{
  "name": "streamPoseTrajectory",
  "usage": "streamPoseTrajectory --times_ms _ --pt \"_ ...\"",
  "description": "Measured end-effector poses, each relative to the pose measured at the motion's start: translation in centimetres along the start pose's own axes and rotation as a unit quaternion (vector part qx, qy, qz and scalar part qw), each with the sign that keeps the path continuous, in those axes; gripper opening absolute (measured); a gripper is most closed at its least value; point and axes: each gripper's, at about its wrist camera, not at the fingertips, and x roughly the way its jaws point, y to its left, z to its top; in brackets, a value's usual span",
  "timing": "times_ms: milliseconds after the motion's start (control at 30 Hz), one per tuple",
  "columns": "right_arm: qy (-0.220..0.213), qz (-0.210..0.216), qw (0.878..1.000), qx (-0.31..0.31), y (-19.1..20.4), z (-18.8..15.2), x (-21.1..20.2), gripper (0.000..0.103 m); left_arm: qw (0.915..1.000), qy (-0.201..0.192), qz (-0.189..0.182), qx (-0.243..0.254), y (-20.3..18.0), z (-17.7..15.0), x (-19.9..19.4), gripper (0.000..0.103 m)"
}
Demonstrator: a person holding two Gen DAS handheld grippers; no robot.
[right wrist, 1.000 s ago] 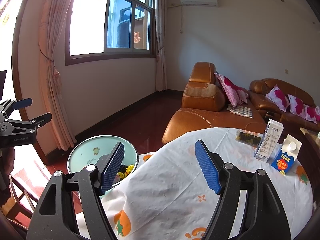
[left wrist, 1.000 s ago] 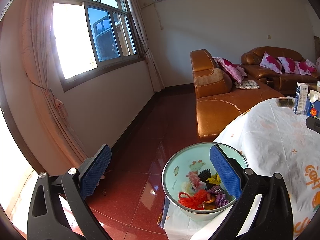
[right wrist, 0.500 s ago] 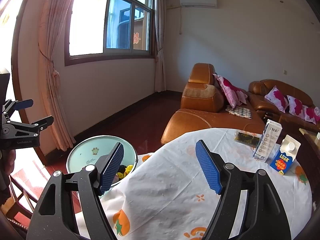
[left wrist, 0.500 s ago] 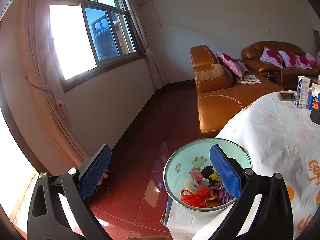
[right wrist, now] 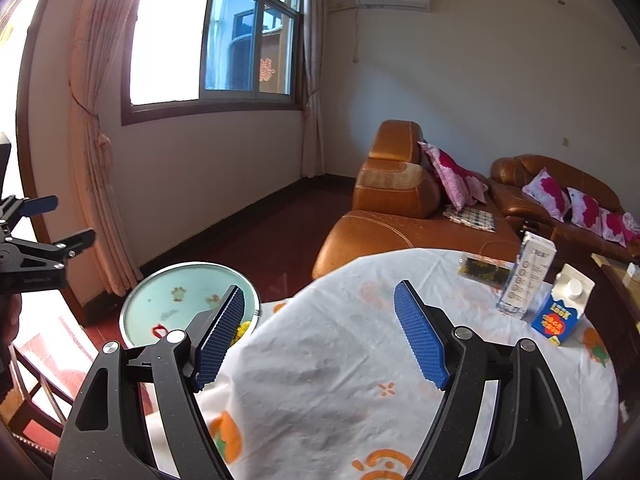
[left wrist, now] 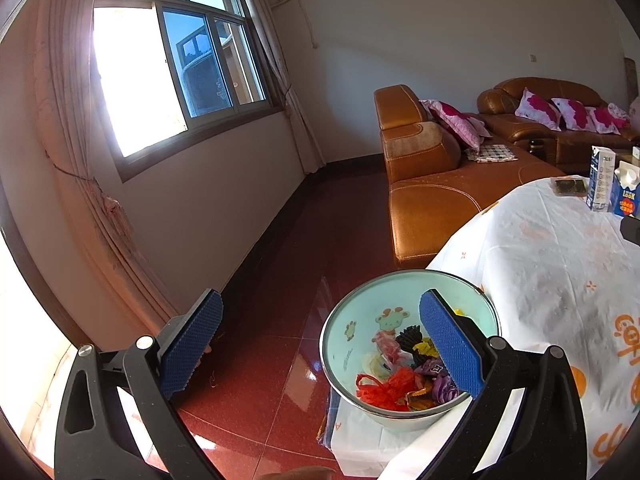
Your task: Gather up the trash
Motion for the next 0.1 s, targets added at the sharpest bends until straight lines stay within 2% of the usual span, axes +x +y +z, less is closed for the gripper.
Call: streamPoseTrajectory --times_ms 100 --pt "0.034 -0.036 0.999 0.017 -3.3 -1.1 0.9 0.081 1.0 0.0 -0.001 -0.001 0.1 0.0 0.0 0.097"
